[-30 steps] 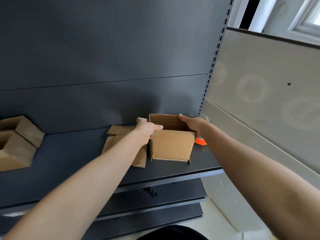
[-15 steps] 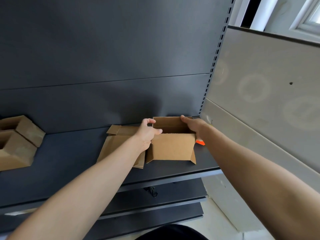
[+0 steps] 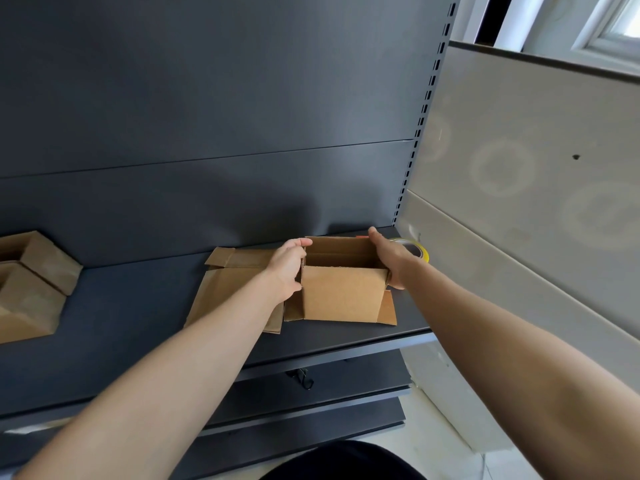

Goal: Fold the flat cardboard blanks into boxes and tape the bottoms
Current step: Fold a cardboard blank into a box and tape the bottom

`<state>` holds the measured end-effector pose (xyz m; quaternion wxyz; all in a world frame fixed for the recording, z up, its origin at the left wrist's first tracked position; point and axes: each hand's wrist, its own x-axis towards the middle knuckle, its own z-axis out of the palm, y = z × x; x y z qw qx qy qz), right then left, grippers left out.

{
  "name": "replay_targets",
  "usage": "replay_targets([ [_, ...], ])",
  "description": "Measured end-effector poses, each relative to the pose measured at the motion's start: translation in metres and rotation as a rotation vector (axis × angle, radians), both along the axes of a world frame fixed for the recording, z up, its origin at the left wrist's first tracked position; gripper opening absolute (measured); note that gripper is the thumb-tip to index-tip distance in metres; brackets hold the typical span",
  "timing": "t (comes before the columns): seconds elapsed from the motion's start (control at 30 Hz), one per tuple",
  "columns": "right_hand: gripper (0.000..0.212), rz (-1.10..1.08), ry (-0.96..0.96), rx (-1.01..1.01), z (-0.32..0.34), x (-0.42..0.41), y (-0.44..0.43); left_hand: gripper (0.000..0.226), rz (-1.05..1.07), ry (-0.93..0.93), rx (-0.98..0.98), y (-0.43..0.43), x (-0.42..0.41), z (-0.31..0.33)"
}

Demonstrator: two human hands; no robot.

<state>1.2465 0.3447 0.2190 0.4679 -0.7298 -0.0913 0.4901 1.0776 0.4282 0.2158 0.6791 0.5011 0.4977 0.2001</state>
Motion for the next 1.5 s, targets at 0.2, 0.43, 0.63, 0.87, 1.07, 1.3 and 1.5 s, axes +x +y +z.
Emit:
replay_targets([
  [0.2,0.035,0.012,0.130,0.039,-0.006,0.010,-0.006,0.039,-0.122,0.009,-0.017,0.006,-0.007,-0.003],
  [0.43,0.052,0.014,-0.015,-0.045,-0.016,0.007,0.005,0.065,-0.208,0.022,-0.040,0.002,-0.008,0.001],
  [0.63,0.074,-0.002,-0.142,-0.074,-0.020,0.005,0.012,0.079,-0.231,0.026,-0.042,-0.005,-0.008,0.004],
  [0.87,0.076,-0.013,-0.156,-0.065,-0.025,0.003,0.014,0.090,-0.150,0.024,0.081,-0.017,-0.003,-0.001],
  [1.07,0.071,-0.030,-0.098,-0.049,-0.029,0.007,0.015,0.048,-0.159,-0.035,0.018,-0.009,-0.009,-0.016],
  [1.3,0.051,0.029,0.219,0.075,-0.020,0.023,-0.005,0.064,-0.256,-0.026,-0.055,-0.001,-0.010,-0.021],
  [1.5,0.008,0.094,0.449,0.384,-0.034,0.037,-0.026,0.074,-0.327,0.002,-0.059,0.000,-0.009,-0.022],
])
